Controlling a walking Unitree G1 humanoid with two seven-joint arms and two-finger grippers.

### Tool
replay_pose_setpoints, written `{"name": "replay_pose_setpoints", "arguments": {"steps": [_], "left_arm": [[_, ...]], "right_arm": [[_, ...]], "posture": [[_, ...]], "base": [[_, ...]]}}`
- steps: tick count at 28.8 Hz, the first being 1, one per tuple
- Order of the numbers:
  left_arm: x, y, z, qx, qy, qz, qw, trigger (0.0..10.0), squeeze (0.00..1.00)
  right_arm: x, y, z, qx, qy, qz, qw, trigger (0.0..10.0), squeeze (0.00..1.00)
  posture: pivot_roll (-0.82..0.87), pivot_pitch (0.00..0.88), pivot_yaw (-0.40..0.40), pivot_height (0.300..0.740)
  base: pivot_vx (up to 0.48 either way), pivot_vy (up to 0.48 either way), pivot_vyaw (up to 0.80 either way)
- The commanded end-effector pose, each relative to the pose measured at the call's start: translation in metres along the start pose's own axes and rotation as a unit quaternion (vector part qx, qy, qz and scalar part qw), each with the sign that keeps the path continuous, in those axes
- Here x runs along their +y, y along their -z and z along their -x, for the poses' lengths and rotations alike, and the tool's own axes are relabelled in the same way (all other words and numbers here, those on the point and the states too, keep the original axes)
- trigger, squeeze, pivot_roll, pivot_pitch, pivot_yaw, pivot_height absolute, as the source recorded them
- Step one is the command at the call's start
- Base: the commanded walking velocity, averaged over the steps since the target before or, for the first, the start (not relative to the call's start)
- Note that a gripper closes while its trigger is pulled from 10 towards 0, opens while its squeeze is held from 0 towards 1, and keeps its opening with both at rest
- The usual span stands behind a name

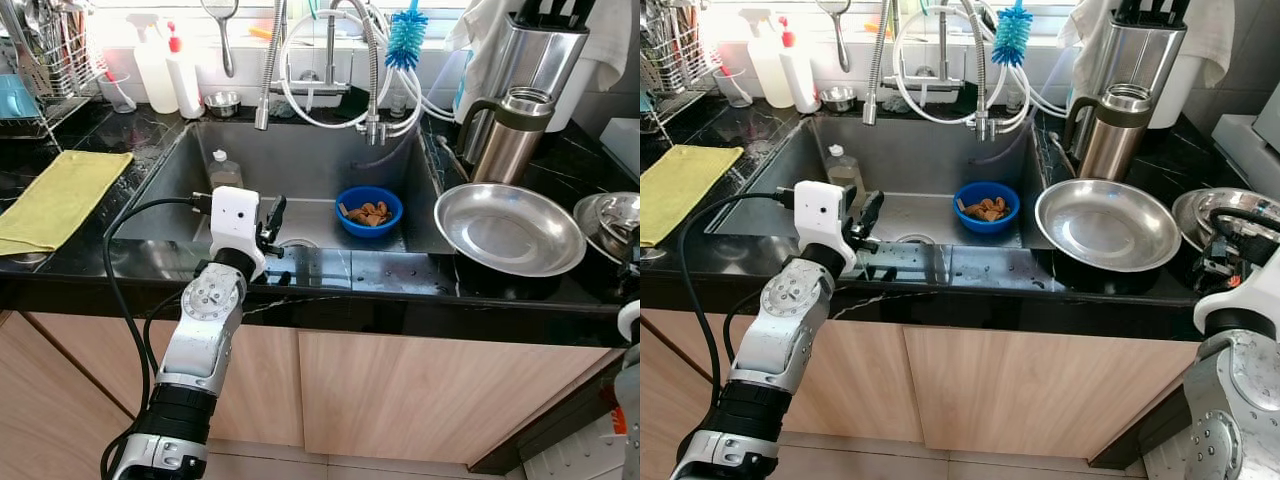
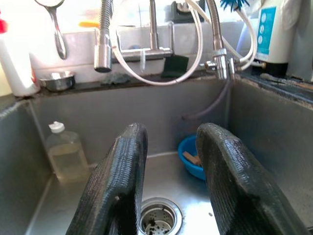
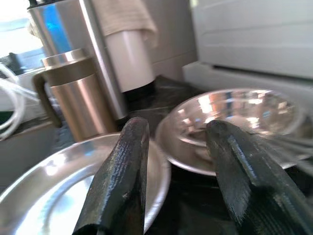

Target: Kitchen organization

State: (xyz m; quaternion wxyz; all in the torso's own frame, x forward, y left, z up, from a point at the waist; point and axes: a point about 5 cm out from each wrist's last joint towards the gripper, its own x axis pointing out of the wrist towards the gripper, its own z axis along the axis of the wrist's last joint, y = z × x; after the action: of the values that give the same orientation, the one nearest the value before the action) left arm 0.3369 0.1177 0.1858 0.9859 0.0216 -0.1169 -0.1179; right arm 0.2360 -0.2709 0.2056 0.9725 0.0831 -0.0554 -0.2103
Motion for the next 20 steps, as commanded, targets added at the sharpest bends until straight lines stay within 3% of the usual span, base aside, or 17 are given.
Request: {"name": "replay_pose_setpoints", "arguments": {"steps": [1,5,8,12,20], "left_arm": [[-0.002,-0.007,-0.004,-0.014,0.007,0.002,1.000,10.0,0.00],[-0.003,-0.008,-0.005,-0.015,0.009,0.001,1.000,10.0,0.00],[-0.003,-0.008,-0.005,-0.018,0.011,-0.002,1.000,10.0,0.00],[-0.003,-0.008,-0.005,-0.017,0.012,-0.002,1.000,10.0,0.00],[-0.004,-0.009,-0.006,-0.017,0.014,-0.001,1.000,10.0,0.00]], "right_arm": [[0.006,0.001,-0.002,0.010,-0.021,-0.010,1.000,10.0,0.00],[0.017,0.017,-0.003,0.059,-0.066,-0.020,0.996,10.0,0.00],[0.017,0.023,-0.002,0.078,-0.074,-0.027,0.994,10.0,0.00],[0.001,0.029,-0.004,0.096,-0.011,-0.040,0.995,10.0,0.00],[-0.009,0.028,-0.004,0.095,0.018,-0.046,0.994,10.0,0.00]], "posture": [[-0.03,0.039,0.014,0.740],[-0.03,0.037,0.011,0.740],[-0.03,0.038,0.010,0.740],[-0.03,0.037,0.013,0.740],[-0.03,0.033,0.014,0.740]], "base": [[0.000,0.000,0.00],[0.000,0.000,0.00],[0.000,0.000,0.00],[0.000,0.000,0.00],[0.000,0.000,0.00]]}}
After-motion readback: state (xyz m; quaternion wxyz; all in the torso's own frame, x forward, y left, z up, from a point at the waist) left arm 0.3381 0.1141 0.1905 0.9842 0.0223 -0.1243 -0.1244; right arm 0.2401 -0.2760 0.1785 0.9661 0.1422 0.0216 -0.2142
